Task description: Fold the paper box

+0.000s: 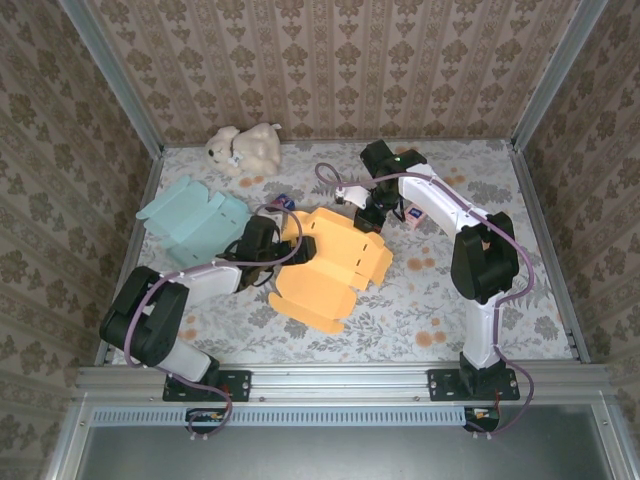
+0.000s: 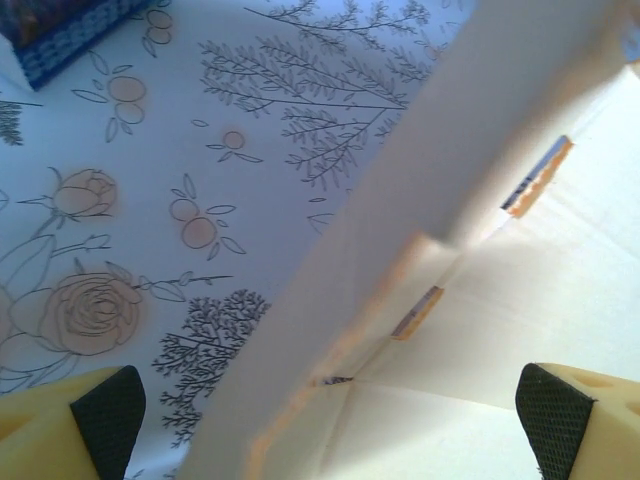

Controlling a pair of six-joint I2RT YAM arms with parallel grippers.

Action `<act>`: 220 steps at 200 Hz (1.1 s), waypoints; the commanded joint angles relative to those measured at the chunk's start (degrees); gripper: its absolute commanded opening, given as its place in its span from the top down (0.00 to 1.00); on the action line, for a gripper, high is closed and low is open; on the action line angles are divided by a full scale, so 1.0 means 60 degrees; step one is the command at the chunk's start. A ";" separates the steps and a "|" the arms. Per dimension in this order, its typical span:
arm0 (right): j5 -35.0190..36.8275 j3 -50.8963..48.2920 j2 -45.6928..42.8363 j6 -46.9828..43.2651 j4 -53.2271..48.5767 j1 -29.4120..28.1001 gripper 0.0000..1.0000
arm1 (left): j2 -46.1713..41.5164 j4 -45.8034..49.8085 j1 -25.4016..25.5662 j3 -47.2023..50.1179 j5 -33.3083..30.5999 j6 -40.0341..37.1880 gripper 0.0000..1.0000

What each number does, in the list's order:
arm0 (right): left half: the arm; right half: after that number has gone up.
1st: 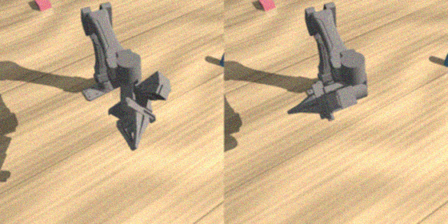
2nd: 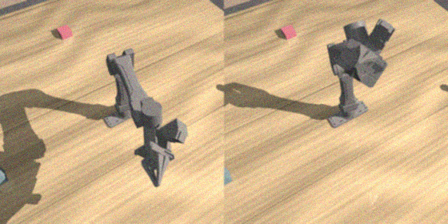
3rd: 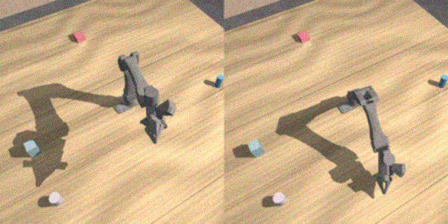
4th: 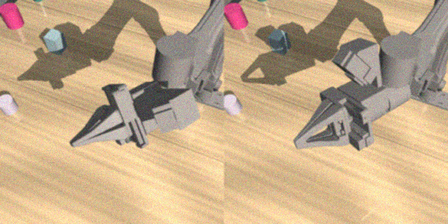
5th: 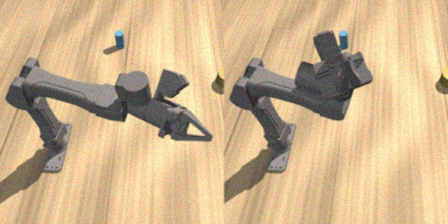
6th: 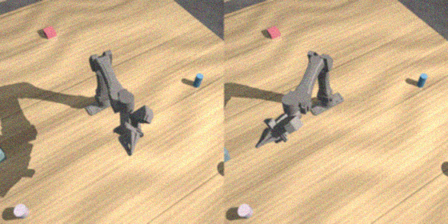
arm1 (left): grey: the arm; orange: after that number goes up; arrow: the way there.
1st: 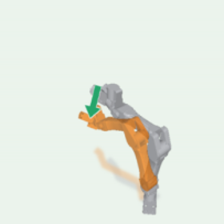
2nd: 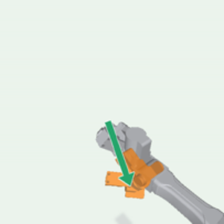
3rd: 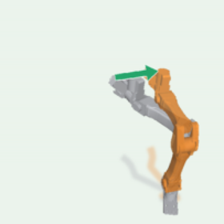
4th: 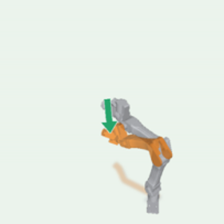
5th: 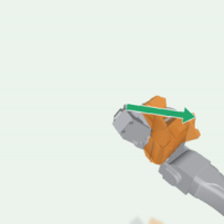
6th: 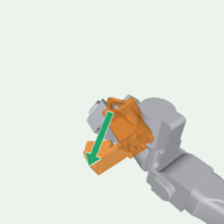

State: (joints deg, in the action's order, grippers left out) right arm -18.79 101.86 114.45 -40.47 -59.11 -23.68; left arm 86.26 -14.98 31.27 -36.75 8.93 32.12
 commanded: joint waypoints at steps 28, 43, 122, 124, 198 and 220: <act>0.0257 -0.0021 -0.0253 0.0240 0.0183 -0.0004 1.00 | -0.0207 0.0253 0.0558 -0.0370 0.0145 0.0266 0.00; 0.0382 -0.0022 -0.0265 0.0359 0.0302 0.0020 1.00 | -0.0361 0.0553 0.0794 -0.0448 -0.0035 0.0339 0.00; 0.0480 -0.0652 -0.0846 0.0680 0.1293 0.0076 1.00 | -0.0744 0.1027 0.1859 -0.0765 -0.0697 0.0604 0.00; 0.0480 -0.0646 -0.0840 0.0680 0.1296 0.0079 1.00 | -0.0725 0.1020 0.1885 -0.0779 -0.0697 0.0608 0.00; 0.0573 -0.1482 -0.1304 0.0436 0.2499 0.0080 1.00 | -0.0722 0.1141 0.2069 -0.0922 -0.1070 0.0370 0.00; 0.0769 -0.2204 -0.1882 0.0295 0.3433 0.0058 1.00 | -0.1394 0.1263 0.2055 -0.0598 -0.1481 0.0102 0.00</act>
State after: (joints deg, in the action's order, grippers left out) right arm -15.14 92.09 108.64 -37.71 -46.17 -23.40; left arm 82.50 -8.86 43.16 -40.80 2.90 34.70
